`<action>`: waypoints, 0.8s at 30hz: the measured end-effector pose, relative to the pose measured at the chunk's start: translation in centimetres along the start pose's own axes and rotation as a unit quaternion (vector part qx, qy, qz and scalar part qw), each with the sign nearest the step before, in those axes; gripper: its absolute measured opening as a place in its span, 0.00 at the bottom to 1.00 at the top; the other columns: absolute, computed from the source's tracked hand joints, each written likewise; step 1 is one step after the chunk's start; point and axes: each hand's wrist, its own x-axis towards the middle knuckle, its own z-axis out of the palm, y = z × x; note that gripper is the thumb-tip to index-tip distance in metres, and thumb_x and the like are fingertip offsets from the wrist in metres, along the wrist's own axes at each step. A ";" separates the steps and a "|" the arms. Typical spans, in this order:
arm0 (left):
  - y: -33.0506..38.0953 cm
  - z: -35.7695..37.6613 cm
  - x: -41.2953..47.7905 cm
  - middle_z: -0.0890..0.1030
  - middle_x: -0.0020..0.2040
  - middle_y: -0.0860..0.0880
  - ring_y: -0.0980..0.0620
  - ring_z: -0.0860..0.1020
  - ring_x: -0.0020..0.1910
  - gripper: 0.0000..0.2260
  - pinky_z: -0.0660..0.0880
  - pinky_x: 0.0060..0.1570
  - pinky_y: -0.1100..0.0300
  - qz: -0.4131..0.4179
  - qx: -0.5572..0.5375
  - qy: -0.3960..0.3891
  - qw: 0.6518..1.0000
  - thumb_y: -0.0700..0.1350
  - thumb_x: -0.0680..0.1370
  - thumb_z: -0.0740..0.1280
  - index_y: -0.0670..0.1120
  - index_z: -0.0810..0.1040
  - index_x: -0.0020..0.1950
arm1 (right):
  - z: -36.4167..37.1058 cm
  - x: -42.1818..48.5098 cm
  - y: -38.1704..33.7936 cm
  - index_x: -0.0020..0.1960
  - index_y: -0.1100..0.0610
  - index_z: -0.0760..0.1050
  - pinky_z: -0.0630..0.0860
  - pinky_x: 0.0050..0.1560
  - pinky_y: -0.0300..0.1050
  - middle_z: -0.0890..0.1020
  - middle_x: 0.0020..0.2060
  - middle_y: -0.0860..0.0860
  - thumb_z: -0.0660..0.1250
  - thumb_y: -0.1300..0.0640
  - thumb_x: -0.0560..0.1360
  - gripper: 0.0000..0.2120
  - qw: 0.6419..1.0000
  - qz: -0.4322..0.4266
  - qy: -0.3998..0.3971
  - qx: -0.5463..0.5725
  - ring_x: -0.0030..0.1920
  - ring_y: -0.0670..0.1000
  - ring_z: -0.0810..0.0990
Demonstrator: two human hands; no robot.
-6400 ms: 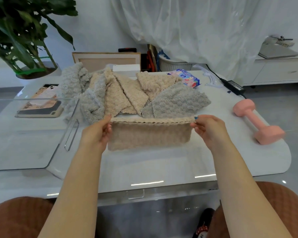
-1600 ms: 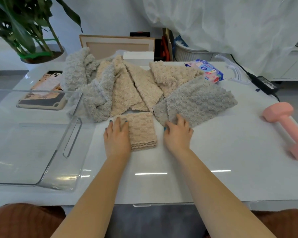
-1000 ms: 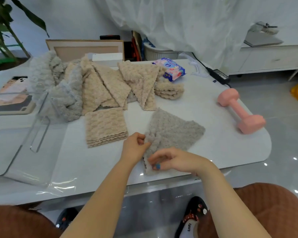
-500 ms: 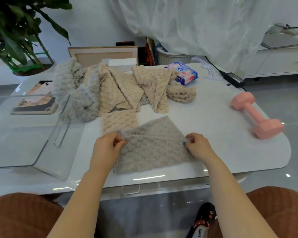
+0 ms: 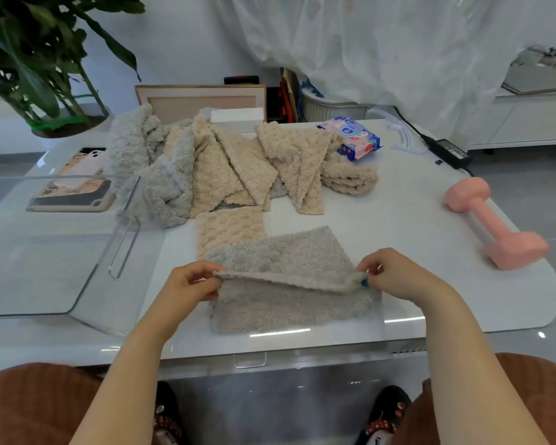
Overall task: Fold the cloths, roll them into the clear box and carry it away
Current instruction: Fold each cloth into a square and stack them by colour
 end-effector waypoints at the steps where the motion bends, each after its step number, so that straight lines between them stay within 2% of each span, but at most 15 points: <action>1: 0.1 -0.3 0.0 0.78 0.40 0.43 0.54 0.79 0.37 0.05 0.79 0.40 0.64 -0.003 -0.009 -0.008 1.000 0.34 0.76 0.67 0.40 0.82 0.46 | -0.1 0.2 -0.5 0.41 0.55 0.78 0.72 0.42 0.43 0.78 0.40 0.52 0.64 0.69 0.71 0.10 1.000 -0.007 -0.015 0.008 0.37 0.49 0.74; 3: 0.1 -0.8 0.2 0.77 0.37 0.43 0.54 0.78 0.33 0.03 0.79 0.37 0.64 -0.016 -0.021 -0.013 1.000 0.35 0.75 0.68 0.37 0.80 0.45 | -0.5 0.5 -1.3 0.40 0.55 0.76 0.72 0.41 0.42 0.78 0.43 0.50 0.65 0.69 0.69 0.09 0.998 -0.010 -0.051 0.019 0.37 0.48 0.74; 5: -0.1 -1.2 0.5 0.77 0.37 0.41 0.52 0.77 0.33 0.06 0.78 0.36 0.64 -0.036 -0.024 -0.015 0.999 0.37 0.75 0.69 0.33 0.79 0.46 | -1.2 0.5 -1.6 0.40 0.56 0.75 0.72 0.39 0.40 0.77 0.43 0.52 0.66 0.70 0.66 0.10 0.993 0.000 -0.112 0.033 0.35 0.49 0.74; 7: -0.3 -1.4 0.9 0.78 0.38 0.39 0.48 0.77 0.36 0.08 0.79 0.35 0.63 -0.049 -0.024 -0.022 0.998 0.38 0.75 0.69 0.33 0.78 0.47 | -1.7 0.4 -1.8 0.44 0.55 0.77 0.72 0.38 0.41 0.75 0.40 0.55 0.67 0.69 0.63 0.13 0.982 0.008 -0.180 0.058 0.36 0.50 0.72; 9: -0.1 -1.3 1.4 0.79 0.36 0.41 0.49 0.78 0.34 0.03 0.78 0.34 0.63 -0.042 -0.030 -0.006 0.999 0.37 0.75 0.69 0.37 0.78 0.45 | -2.0 1.0 -2.0 0.50 0.55 0.79 0.72 0.39 0.41 0.73 0.39 0.55 0.69 0.70 0.65 0.17 0.978 -0.008 -0.196 0.077 0.39 0.50 0.71; 11: 0.0 -1.1 2.1 0.80 0.33 0.45 0.52 0.79 0.33 0.03 0.79 0.33 0.63 -0.016 -0.015 0.030 0.999 0.36 0.76 0.68 0.41 0.80 0.47 | -2.1 2.1 -2.4 0.51 0.60 0.80 0.75 0.40 0.41 0.75 0.39 0.55 0.70 0.71 0.69 0.13 0.979 -0.032 -0.150 0.137 0.40 0.50 0.75; 14: -0.2 -1.1 3.3 0.79 0.34 0.44 0.49 0.79 0.33 0.03 0.80 0.38 0.57 0.005 0.052 0.092 0.994 0.39 0.77 0.68 0.43 0.81 0.46 | -1.7 4.6 -3.0 0.45 0.63 0.79 0.78 0.42 0.43 0.79 0.39 0.57 0.69 0.71 0.71 0.06 0.974 -0.048 -0.069 0.210 0.40 0.52 0.78; 17: -0.7 -1.1 4.5 0.81 0.38 0.47 0.51 0.78 0.36 0.03 0.76 0.41 0.59 0.036 0.195 0.138 0.970 0.43 0.75 0.70 0.45 0.81 0.42 | -1.0 7.6 -3.4 0.46 0.62 0.78 0.75 0.36 0.41 0.76 0.37 0.57 0.70 0.70 0.70 0.07 0.986 -0.047 -0.024 0.156 0.35 0.51 0.74; 19: -0.9 -0.9 5.0 0.79 0.42 0.47 0.51 0.78 0.39 0.03 0.74 0.44 0.57 0.057 0.252 0.142 0.956 0.43 0.75 0.71 0.45 0.79 0.42 | -0.4 9.3 -3.3 0.50 0.59 0.77 0.73 0.37 0.44 0.76 0.39 0.57 0.71 0.67 0.71 0.09 0.994 -0.043 -0.020 0.095 0.34 0.51 0.73; 22: -0.8 -0.6 5.5 0.77 0.45 0.47 0.52 0.77 0.40 0.04 0.71 0.43 0.60 0.062 0.273 0.134 0.950 0.43 0.74 0.72 0.45 0.79 0.41 | 0.1 10.8 -3.4 0.47 0.55 0.78 0.71 0.38 0.40 0.79 0.41 0.55 0.65 0.66 0.73 0.08 0.998 -0.061 0.008 0.027 0.34 0.48 0.73; 24: -0.6 -0.6 5.6 0.79 0.44 0.49 0.53 0.77 0.39 0.05 0.70 0.39 0.63 0.056 0.265 0.127 0.954 0.44 0.72 0.73 0.45 0.79 0.39 | 0.4 11.1 -3.7 0.42 0.54 0.79 0.70 0.36 0.37 0.80 0.41 0.54 0.62 0.69 0.73 0.12 0.996 -0.084 0.044 -0.004 0.36 0.48 0.74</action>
